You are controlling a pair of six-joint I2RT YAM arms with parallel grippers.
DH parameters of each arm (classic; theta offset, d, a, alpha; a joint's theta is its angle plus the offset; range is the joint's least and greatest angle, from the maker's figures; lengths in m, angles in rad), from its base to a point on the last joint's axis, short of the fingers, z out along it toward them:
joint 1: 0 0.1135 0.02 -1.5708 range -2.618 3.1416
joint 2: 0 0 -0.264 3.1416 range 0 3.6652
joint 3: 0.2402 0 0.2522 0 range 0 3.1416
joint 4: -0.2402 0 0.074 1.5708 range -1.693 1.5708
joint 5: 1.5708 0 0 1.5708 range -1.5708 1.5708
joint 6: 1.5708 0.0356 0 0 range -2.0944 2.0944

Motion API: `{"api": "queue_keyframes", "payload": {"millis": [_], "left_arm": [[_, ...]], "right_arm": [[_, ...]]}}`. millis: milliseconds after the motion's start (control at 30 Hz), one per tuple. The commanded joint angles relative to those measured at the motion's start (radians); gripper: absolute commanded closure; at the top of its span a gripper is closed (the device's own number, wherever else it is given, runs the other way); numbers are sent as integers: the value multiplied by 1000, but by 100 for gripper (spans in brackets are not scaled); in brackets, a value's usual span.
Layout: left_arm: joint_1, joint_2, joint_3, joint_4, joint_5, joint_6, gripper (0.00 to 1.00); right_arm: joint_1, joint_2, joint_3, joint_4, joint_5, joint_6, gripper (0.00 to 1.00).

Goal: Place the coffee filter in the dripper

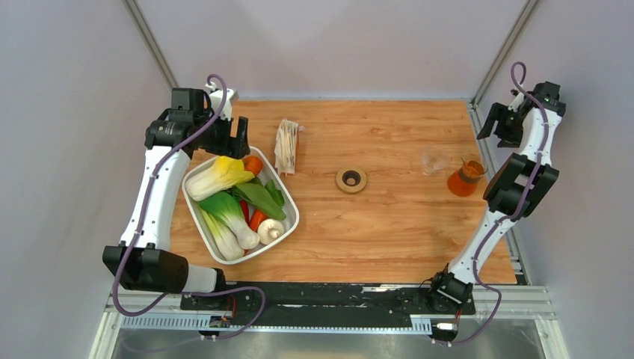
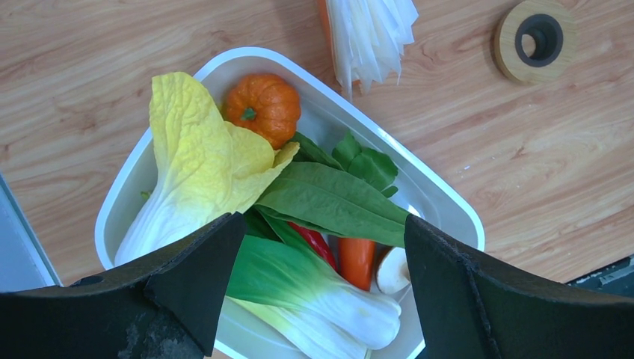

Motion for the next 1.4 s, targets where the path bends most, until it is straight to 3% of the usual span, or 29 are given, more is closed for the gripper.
{"api": "queue_keyframes", "payload": {"millis": [0,300,867,1000,1233,1300,1367], "left_arm": [[3,-9,1,3,-40,-11,11],[3,-8,-4,2,-72,-14,11],[3,-5,-38,21,-55,-37,11],[2,-6,-36,23,-43,-40,11],[4,-12,-31,45,-27,-43,11],[2,-18,-29,57,-23,-37,11],[3,-23,-28,69,-11,-35,11]], "right_arm": [[0,14,-17,27,-14,17,27],[-3,-40,-187,-16,-95,49,28],[-5,-289,-598,-51,-267,122,28],[-7,-277,-493,-89,-291,47,21],[-32,-142,107,-327,-295,-319,4],[-61,-210,83,-329,-318,-460,1],[-79,-304,-49,-328,-296,-592,0]]}}
